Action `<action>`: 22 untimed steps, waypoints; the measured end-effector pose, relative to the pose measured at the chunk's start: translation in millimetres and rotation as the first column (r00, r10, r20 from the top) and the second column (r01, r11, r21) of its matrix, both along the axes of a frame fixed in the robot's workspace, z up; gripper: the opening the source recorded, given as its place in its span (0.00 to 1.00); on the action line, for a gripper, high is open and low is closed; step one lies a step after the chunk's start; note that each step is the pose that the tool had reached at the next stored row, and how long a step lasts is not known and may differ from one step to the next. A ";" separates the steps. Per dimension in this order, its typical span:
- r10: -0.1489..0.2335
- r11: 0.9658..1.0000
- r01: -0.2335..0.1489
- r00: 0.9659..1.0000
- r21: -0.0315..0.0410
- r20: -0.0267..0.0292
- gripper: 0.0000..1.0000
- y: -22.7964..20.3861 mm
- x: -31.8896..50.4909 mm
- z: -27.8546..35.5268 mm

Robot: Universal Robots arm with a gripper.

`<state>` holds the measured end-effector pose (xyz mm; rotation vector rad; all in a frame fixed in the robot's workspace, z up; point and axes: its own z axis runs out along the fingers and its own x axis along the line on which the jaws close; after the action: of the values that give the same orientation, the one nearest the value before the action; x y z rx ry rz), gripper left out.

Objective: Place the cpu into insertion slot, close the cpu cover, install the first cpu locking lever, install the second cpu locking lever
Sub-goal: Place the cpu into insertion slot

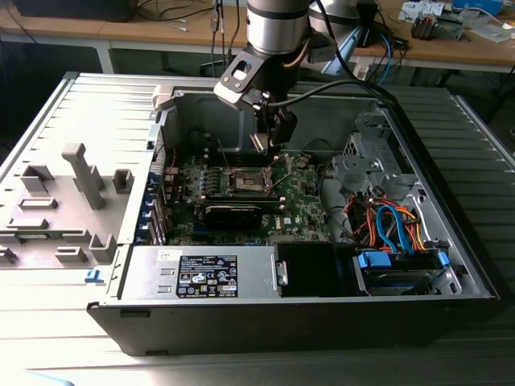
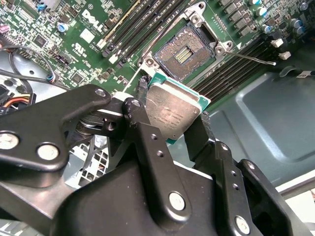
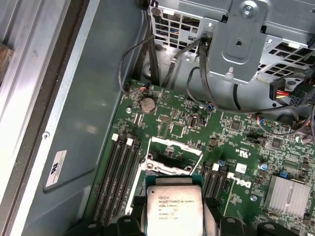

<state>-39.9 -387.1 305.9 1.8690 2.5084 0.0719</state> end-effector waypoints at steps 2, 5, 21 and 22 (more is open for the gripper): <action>-0.005 1.000 0.005 1.000 0.000 0.000 0.55 0.0 0.0 -0.1; -0.015 1.000 0.015 1.000 0.000 0.000 0.55 0.0 0.0 -0.3; -0.081 0.997 0.081 0.997 0.000 0.000 0.55 0.0 0.0 -1.9; -0.091 0.996 0.091 0.996 0.000 0.000 0.55 0.0 0.0 -2.1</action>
<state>-39.9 -387.1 303.8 1.9794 2.4196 0.0709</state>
